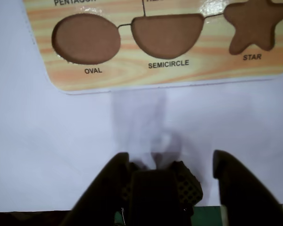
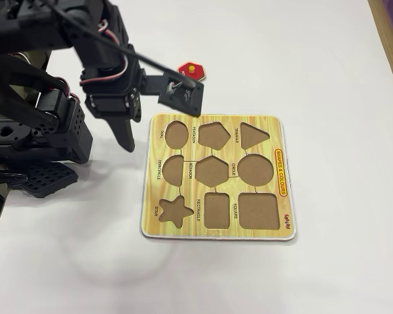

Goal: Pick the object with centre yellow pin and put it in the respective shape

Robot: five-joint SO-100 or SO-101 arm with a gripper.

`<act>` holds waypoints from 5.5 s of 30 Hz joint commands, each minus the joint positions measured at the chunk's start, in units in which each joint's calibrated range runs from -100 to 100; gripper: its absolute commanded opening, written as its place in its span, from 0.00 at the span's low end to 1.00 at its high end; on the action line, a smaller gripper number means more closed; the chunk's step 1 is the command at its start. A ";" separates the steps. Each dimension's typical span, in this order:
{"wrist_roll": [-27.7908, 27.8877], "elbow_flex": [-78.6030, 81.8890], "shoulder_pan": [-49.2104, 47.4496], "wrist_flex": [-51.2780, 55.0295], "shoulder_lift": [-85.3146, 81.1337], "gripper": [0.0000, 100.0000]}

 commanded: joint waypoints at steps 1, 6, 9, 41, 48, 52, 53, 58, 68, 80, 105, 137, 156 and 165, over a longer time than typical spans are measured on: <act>0.26 -6.56 -4.61 0.38 3.13 0.21; 0.26 -13.58 -12.71 0.38 10.66 0.21; 0.26 -18.08 -17.20 0.38 15.01 0.21; 0.36 -67.72 -42.60 4.78 59.70 0.21; 0.26 -74.01 -47.48 4.26 68.82 0.21; -0.16 -77.88 -50.31 4.26 71.83 0.21; -0.16 -78.69 -50.99 4.26 72.58 0.21; -0.27 -81.83 -53.24 4.26 75.59 0.21; -0.01 -82.73 -50.41 4.18 80.11 0.21; 0.20 -82.28 -44.94 4.18 80.36 0.21; 0.20 -83.00 -45.62 4.18 84.13 0.21; 0.20 -83.36 -46.89 4.09 87.14 0.09; 0.15 -82.91 -46.60 4.09 87.14 0.02; -0.01 -83.18 -46.21 4.09 87.14 0.12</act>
